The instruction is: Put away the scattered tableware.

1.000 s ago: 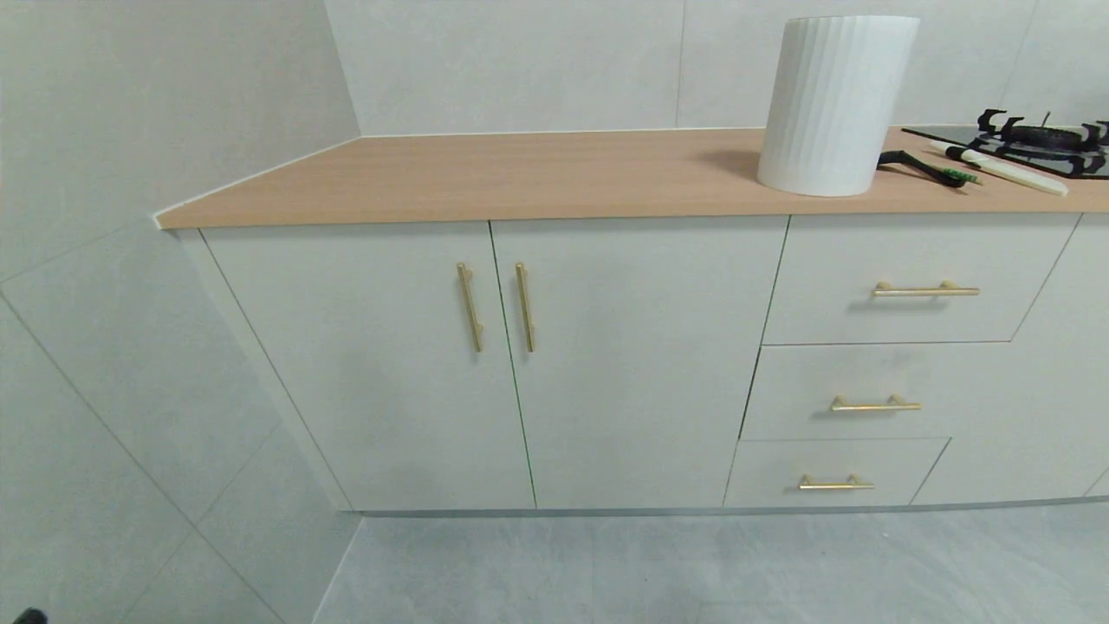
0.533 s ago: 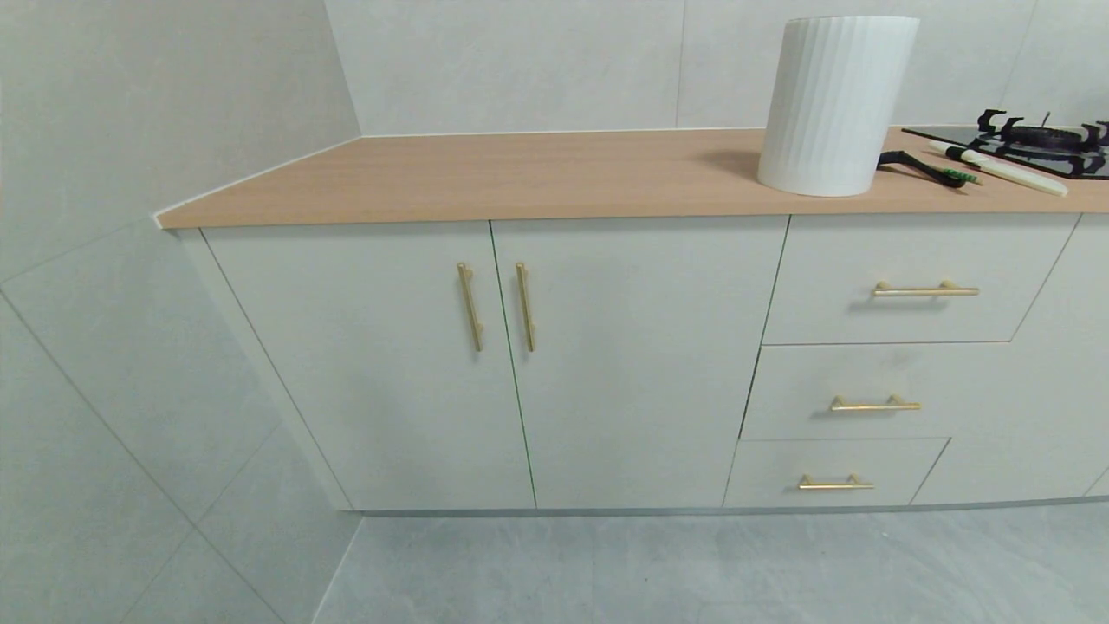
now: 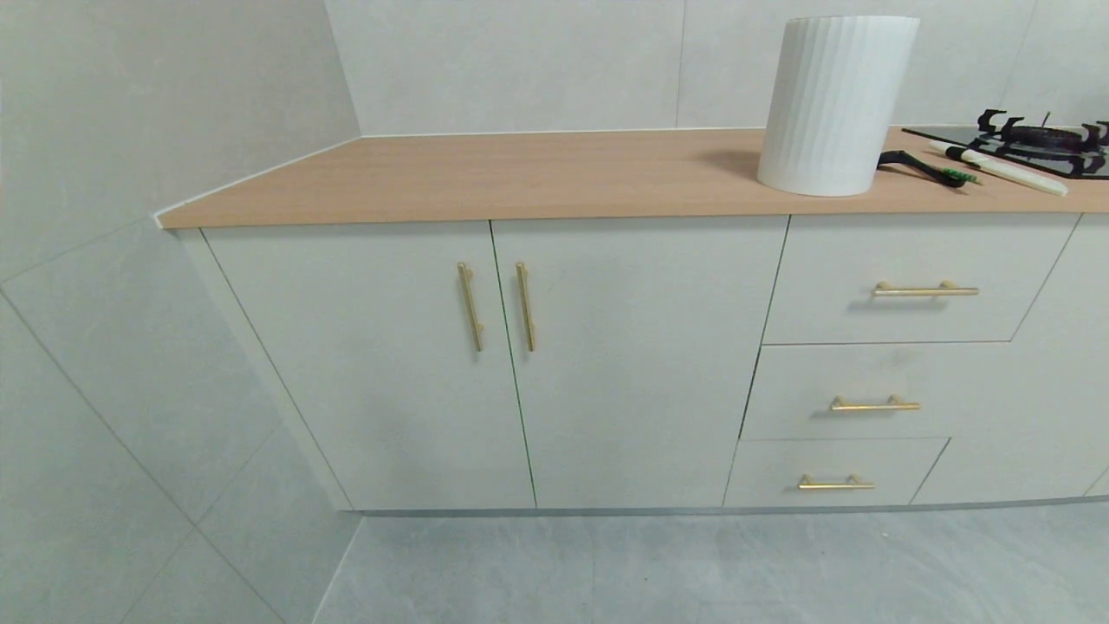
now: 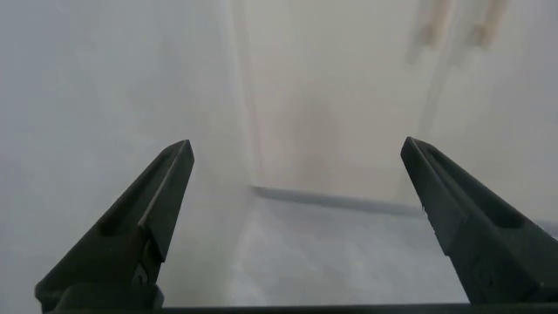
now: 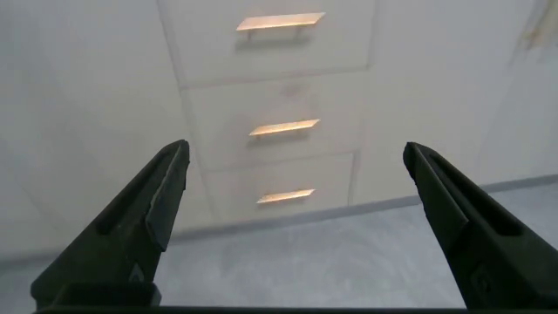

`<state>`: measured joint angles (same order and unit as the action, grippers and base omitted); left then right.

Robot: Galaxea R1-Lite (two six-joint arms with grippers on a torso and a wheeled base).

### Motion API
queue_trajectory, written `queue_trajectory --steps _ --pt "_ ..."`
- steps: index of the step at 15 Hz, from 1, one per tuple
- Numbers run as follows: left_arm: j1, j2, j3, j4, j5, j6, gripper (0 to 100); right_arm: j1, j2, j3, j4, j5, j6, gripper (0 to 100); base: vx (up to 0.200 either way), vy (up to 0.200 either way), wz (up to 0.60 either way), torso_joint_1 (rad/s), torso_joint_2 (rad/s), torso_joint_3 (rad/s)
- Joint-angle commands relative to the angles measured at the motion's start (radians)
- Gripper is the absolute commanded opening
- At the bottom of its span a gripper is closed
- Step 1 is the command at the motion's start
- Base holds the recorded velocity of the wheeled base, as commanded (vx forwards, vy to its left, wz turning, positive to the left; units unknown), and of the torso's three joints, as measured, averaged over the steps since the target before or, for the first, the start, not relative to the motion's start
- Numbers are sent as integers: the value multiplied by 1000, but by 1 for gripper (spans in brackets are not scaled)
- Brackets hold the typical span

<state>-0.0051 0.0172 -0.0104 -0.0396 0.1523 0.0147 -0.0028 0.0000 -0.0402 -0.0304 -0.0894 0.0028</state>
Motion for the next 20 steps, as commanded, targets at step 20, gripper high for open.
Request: queue_trajectory --steps 20 --pt "5 -17 10 40 -149 -9 100 3 2 40 30 114 -15 100 0 -20 0 0 0 0"
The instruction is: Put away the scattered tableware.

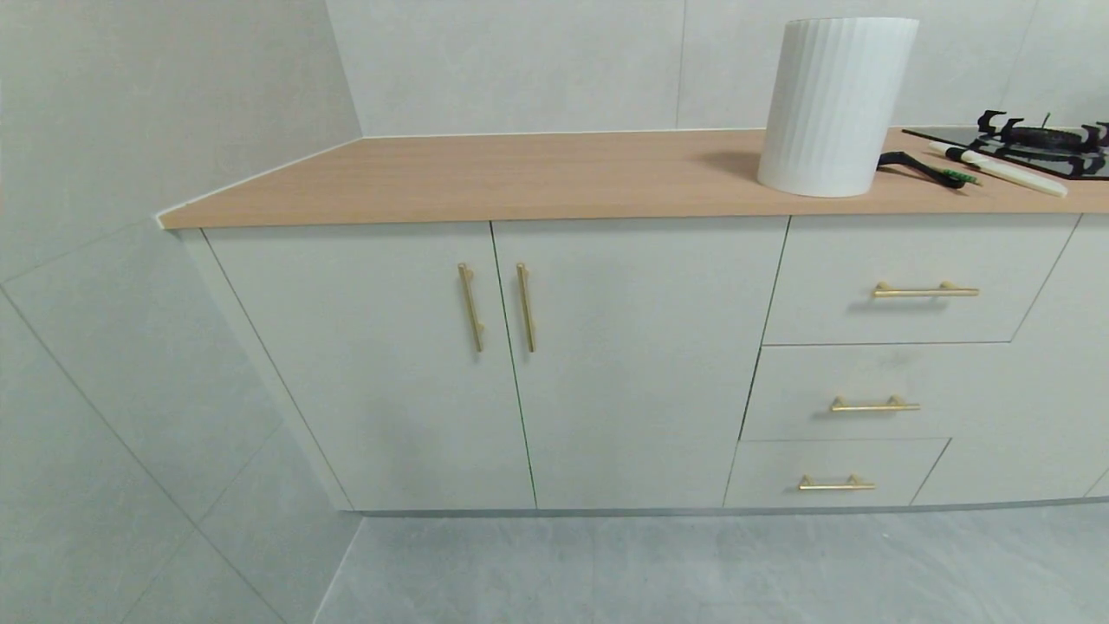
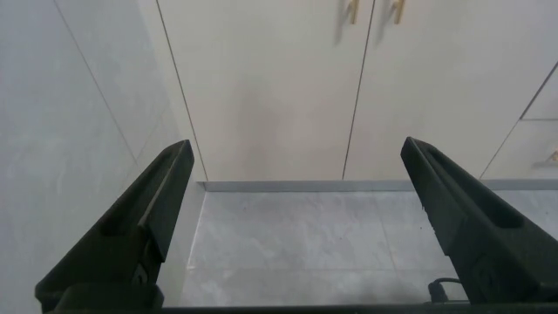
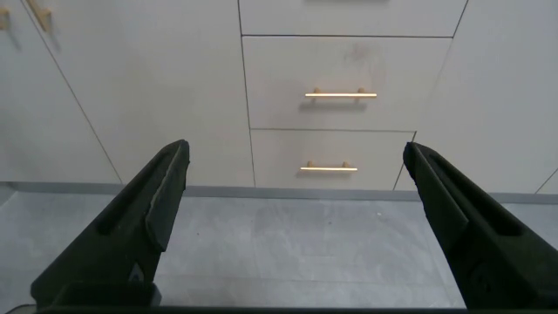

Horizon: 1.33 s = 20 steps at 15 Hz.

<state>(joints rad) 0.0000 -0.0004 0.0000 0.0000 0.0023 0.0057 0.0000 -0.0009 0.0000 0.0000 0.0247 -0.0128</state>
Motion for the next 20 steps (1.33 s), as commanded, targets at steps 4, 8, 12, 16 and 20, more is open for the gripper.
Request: queue_trajectory --steps 4,8,12,16,20 --pt "0 0 0 0 1 0 100 0 2 0 0 0 0 100 0 -200 0 5 1 -5" --pt "2 0 0 0 1 -1 100 0 2 0 0 0 0 100 0 -200 0 1 1 4" --pt "0 0 0 0 1 0 100 0 2 0 0 0 0 100 0 -200 0 2 2 -7" --pt "0 0 0 0 1 0 100 0 2 0 0 0 0 100 0 -150 0 1 1 2" --pt "2 0 0 0 1 0 100 0 2 0 0 0 0 100 0 0 0 0 0 0"
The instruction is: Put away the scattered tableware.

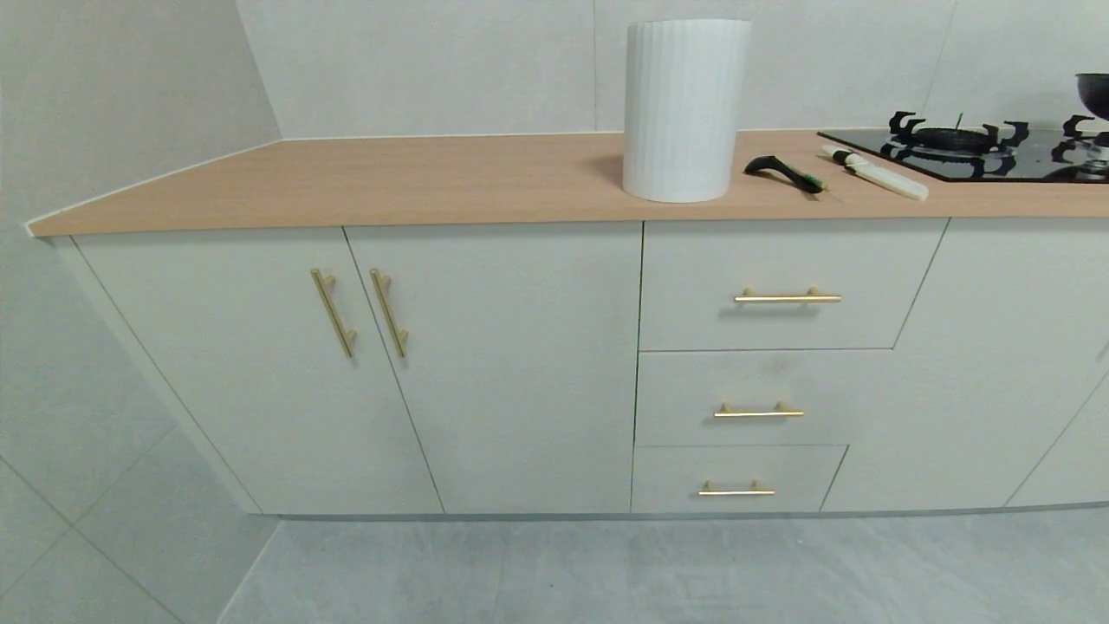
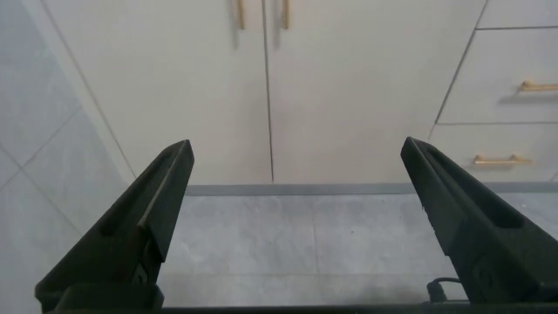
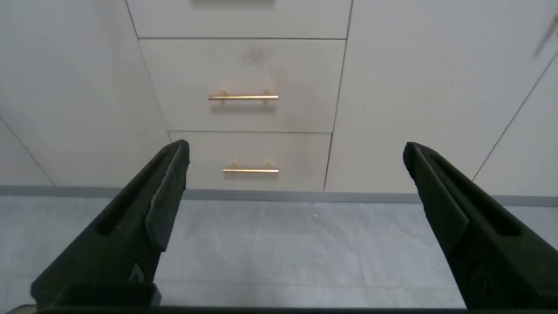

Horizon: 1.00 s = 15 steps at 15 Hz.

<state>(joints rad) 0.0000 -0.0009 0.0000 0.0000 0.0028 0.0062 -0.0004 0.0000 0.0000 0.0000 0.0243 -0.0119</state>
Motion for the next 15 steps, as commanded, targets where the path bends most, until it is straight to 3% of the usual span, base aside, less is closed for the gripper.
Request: queue_trajectory --steps 1,5,15 --pt "0 1 0 0 0 0 100 0 2 0 0 0 0 100 0 0 0 0 0 0" --pt "2 1 0 0 0 0 100 0 0 0 0 0 0 100 0 0 0 0 0 0" --pt "0 1 0 -2 0 0 100 0 2 0 0 0 -2 100 180 0 0 3 0 2"
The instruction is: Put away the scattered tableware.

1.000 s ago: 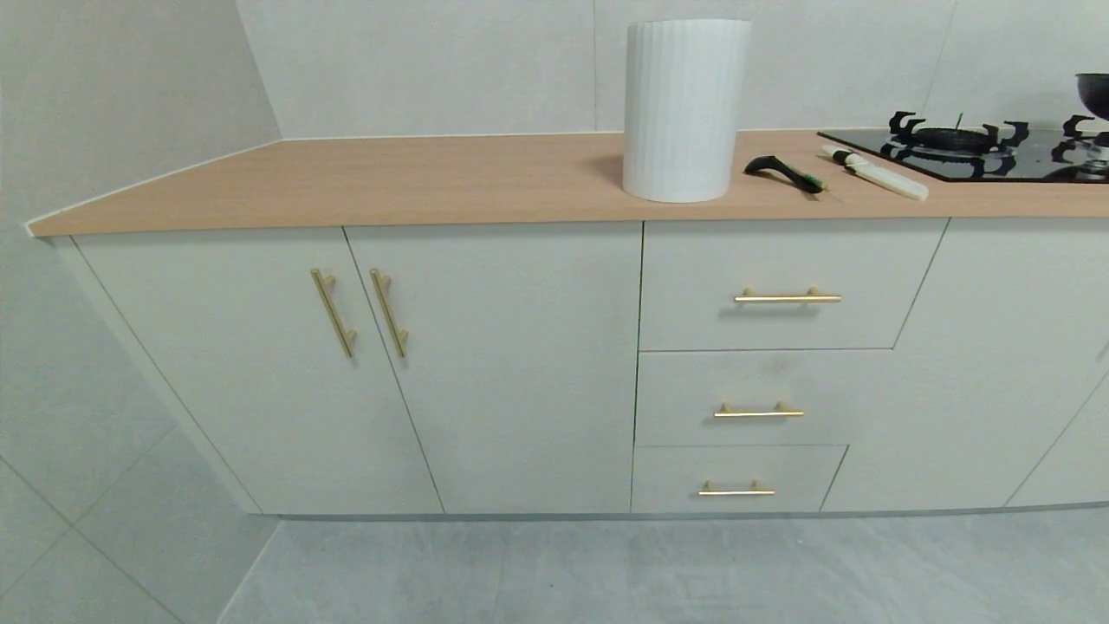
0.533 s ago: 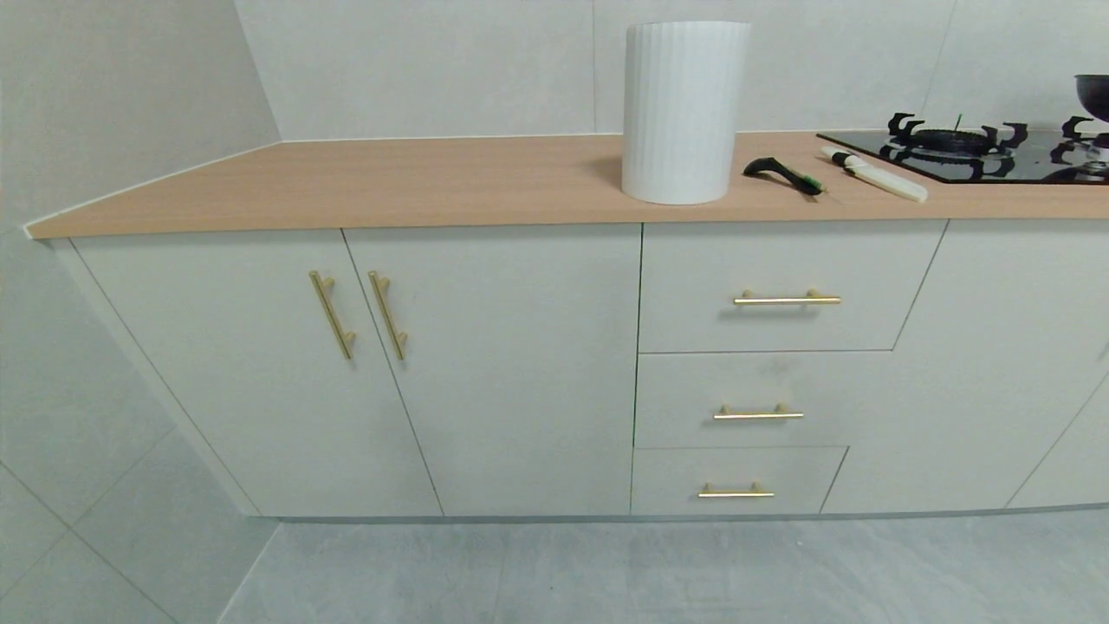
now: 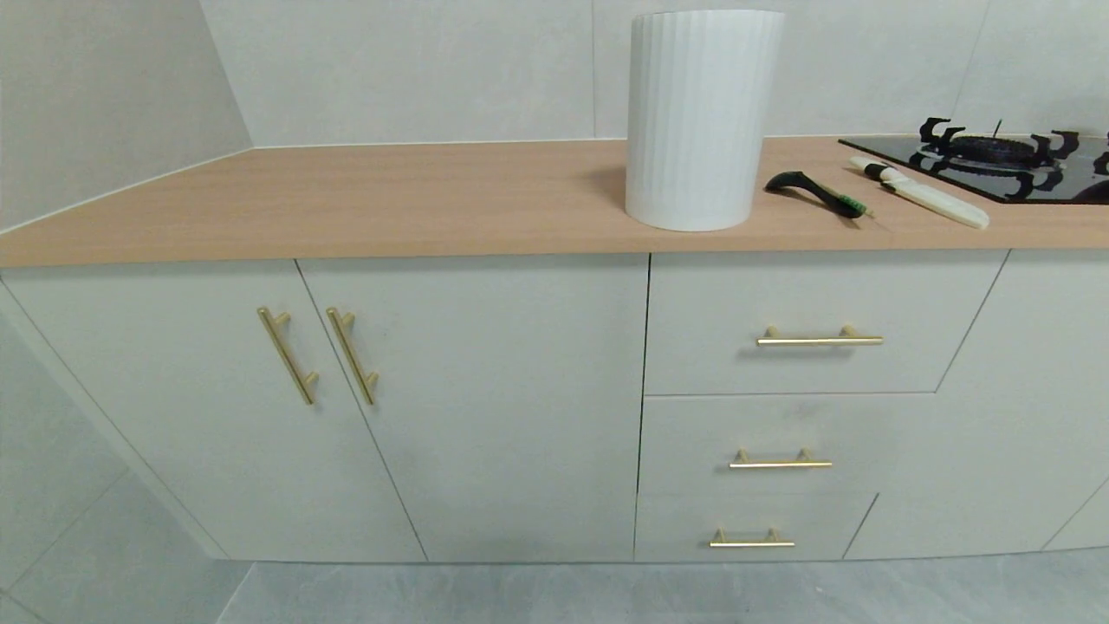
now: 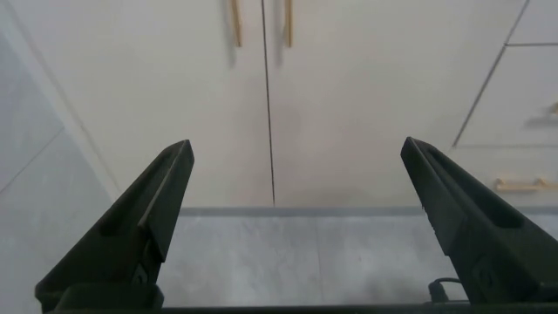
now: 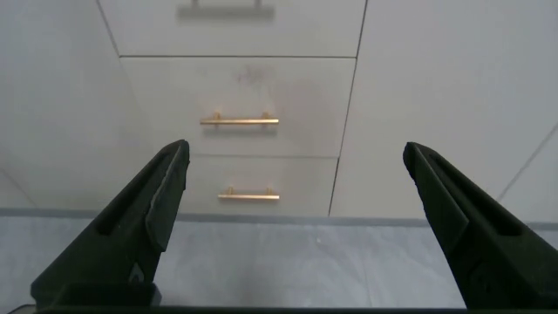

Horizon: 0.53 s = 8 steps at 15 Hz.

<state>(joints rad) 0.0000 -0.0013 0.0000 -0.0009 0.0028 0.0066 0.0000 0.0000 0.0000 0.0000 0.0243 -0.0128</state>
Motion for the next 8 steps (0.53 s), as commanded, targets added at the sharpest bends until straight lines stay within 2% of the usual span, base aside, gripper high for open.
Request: queue_trajectory --steps 1,8 --pt "0 1 0 -1 0 0 100 0 2 0 0 0 -1 100 0 0 0 0 0 0" --pt "2 1 0 -1 2 -4 100 0 2 0 0 2 -9 100 0 0 0 0 0 0"
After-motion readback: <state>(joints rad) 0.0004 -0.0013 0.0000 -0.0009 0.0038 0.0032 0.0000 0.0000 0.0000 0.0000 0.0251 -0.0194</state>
